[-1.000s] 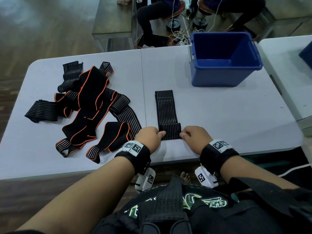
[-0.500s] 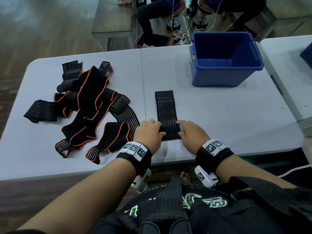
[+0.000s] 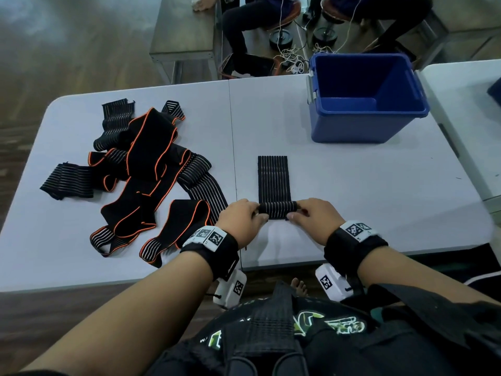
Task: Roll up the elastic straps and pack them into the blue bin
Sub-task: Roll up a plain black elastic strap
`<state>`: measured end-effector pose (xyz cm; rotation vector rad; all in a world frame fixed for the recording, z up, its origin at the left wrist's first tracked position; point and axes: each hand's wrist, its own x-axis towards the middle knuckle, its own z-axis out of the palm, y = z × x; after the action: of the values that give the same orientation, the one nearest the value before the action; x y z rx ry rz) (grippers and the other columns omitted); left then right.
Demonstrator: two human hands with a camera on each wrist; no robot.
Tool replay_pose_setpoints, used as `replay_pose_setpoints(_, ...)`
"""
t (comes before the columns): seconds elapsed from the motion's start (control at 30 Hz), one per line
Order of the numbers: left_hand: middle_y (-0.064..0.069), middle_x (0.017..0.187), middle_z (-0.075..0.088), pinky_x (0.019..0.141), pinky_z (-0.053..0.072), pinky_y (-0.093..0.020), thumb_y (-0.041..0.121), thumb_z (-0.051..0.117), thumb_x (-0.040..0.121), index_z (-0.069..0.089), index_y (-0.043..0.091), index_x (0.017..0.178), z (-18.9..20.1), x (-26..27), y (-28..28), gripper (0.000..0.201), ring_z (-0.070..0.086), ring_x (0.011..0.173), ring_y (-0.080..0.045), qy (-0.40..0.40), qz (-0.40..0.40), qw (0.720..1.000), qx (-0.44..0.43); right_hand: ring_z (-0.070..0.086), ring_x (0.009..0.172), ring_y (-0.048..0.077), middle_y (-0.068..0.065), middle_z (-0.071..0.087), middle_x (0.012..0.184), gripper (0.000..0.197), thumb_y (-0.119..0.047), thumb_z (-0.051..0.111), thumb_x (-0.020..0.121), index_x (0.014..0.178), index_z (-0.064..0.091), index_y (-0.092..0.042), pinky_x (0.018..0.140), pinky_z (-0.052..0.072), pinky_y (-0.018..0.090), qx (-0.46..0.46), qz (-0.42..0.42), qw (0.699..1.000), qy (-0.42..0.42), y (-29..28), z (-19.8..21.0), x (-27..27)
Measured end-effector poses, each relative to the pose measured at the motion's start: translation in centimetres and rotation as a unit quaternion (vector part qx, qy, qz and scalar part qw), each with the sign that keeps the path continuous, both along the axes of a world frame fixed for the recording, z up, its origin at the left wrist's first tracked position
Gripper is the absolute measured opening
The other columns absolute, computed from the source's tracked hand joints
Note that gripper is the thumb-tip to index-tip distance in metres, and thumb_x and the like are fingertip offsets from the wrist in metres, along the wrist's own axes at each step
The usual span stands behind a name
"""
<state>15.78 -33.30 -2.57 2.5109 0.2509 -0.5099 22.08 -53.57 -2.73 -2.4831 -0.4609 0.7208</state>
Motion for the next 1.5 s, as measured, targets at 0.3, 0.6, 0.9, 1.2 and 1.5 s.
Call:
replay_pose_setpoints(0.3,-0.007,0.076,0.068,0.067,0.049,-0.032,0.047,0.048,0.103,0.070,0.007,0.085,0.2,1.5,0.0,0.050,0.062,0.070,-0.020,0.064,0.061,0.995,-0.048,0.063,0.075,0.027,0.013,0.069,0.077,0.050,-0.040,0.049,0.100,0.074,0.067,-0.001,0.074,0.049,0.037,-0.039,-0.036,0.998,0.024,1.5,0.3,0.9)
replay_pose_setpoints(0.6,0.002,0.069,0.060,0.062,0.047,-0.031,0.052,0.057,0.096,0.059,0.016,0.075,0.6,2.2,0.1,0.042,0.059,0.068,-0.017,0.044,0.040,0.998,0.037,0.059,0.077,0.024,0.004,0.061,0.079,0.034,-0.040,0.054,0.098,0.084,0.058,-0.010,0.069,0.046,0.034,-0.097,-0.036,0.995,0.007,1.9,1.0,1.2)
replay_pose_setpoints(0.9,0.002,0.113,0.062,0.095,0.051,-0.036,0.066,0.067,0.083,0.052,0.025,0.141,0.5,1.3,0.7,0.073,0.058,0.108,-0.019,-0.063,-0.081,0.992,0.070,0.058,0.104,0.022,0.004,0.057,0.117,0.042,-0.037,0.062,0.093,0.128,0.052,-0.016,0.090,0.048,0.035,-0.037,-0.014,0.999,-0.030,2.3,0.7,0.7)
replay_pose_setpoints(1.2,0.006,0.091,0.069,0.080,0.050,-0.028,0.042,0.070,0.090,0.047,0.031,0.142,-0.6,2.0,1.7,0.058,0.065,0.090,-0.015,-0.047,-0.069,0.996,0.025,0.055,0.107,0.019,0.000,0.051,0.117,0.073,-0.033,0.077,0.079,0.143,0.043,-0.027,0.097,0.047,0.036,-0.043,0.048,0.998,0.014,1.2,0.2,2.1)
replay_pose_setpoints(1.5,0.005,0.099,0.070,0.078,0.046,-0.029,0.046,0.055,0.098,0.064,0.032,0.125,-1.3,2.9,1.7,0.032,0.064,0.092,-0.016,-0.012,0.038,0.996,-0.076,0.062,0.082,0.023,0.002,0.067,0.084,0.006,-0.024,0.068,0.090,0.088,0.066,-0.019,0.073,0.046,0.032,0.071,-0.060,0.994,0.056,1.2,-0.8,3.2)
